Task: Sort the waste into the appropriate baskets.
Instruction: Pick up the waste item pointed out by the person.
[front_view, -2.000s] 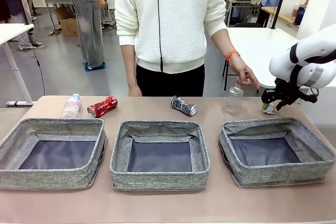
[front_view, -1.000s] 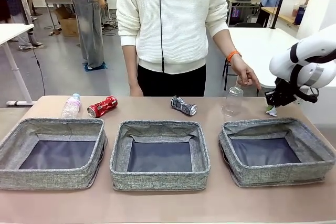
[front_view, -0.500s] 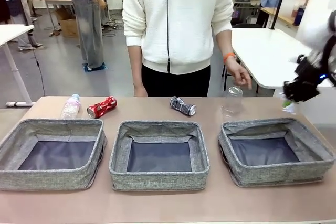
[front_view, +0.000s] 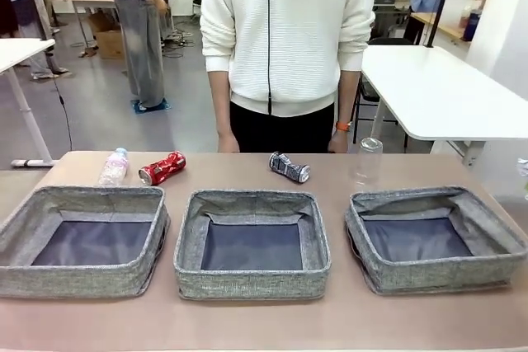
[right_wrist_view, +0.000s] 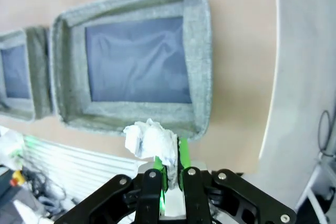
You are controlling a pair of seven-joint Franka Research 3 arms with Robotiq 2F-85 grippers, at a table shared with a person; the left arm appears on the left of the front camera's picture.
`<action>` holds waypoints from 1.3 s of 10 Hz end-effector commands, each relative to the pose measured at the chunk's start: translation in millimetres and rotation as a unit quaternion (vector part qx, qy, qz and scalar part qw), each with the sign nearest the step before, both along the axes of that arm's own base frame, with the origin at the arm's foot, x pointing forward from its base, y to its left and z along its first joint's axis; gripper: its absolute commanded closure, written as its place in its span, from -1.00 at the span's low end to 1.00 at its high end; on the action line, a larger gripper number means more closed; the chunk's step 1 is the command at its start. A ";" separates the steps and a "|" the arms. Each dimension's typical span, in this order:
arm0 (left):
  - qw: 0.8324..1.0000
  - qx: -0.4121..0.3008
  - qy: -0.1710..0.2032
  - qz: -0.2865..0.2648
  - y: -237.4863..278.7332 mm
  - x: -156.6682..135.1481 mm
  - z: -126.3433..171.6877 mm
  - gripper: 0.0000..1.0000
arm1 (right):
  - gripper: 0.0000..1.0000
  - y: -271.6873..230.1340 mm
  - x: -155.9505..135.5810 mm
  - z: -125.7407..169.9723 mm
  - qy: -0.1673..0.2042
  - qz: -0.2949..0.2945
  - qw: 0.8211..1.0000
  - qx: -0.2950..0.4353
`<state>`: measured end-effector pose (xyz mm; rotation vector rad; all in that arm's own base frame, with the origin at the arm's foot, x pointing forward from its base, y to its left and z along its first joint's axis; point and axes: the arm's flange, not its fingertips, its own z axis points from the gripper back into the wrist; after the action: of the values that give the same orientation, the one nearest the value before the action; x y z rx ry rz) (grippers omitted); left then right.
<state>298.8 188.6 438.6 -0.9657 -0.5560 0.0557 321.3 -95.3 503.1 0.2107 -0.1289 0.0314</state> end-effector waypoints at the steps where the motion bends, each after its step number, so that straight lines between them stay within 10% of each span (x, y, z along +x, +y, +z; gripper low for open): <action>1: 1.000 -0.005 -0.012 -0.003 -0.5 1.9 0.2 -1.00 | 0.93 -6.5 31.2 -9.3 0.035 -0.007 0.999 0.003; 2: 1.000 -0.005 -0.012 -0.003 -0.5 1.9 0.2 -1.00 | 0.93 0.0 0.0 0.0 0.000 0.000 1.000 0.000; 5: 1.000 -0.005 -0.012 -0.003 -0.5 1.9 0.2 -1.00 | 0.79 57.4 57.5 -12.4 0.029 -0.008 0.984 0.176; 7: 1.000 -0.005 -0.012 -0.003 -0.5 1.9 0.2 -1.00 | 0.79 148.6 49.3 36.7 0.033 -0.087 0.980 0.173; 12: 1.000 -0.005 -0.012 -0.003 -0.5 1.9 0.2 -1.00 | 0.79 326.2 -52.0 63.4 0.015 0.117 0.991 0.066; 13: 1.000 -0.005 -0.012 -0.003 -0.5 1.9 0.2 -1.00 | 0.79 313.9 -39.1 75.6 0.024 0.048 0.994 0.092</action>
<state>300.3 188.8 438.7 -0.9634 -0.5527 0.0545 258.8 246.8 575.5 0.3741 -0.0604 0.1942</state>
